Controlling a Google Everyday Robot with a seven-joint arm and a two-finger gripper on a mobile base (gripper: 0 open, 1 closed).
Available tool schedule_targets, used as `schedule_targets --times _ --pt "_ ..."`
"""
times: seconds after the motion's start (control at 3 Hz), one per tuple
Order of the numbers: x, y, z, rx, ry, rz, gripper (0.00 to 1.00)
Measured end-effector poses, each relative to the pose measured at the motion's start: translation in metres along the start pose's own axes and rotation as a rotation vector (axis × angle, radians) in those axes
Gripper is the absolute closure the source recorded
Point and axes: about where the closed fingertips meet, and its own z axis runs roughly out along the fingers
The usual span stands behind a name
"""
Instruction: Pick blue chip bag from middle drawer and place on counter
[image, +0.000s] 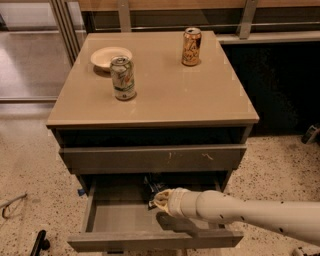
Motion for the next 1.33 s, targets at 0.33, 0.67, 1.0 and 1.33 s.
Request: schedule_targets --times 0.33,0.67,1.0,1.33 --pt "0.012 -0.011 0.011 0.013 -0.004 0.011 0.23" --pt "0.023 -0.020 0.016 0.026 -0.003 0.024 0.01" --pt "0.031 -0.028 0.020 0.041 -0.004 0.036 0.01" --pt "0.039 -0.034 0.030 0.048 -0.009 0.060 0.04"
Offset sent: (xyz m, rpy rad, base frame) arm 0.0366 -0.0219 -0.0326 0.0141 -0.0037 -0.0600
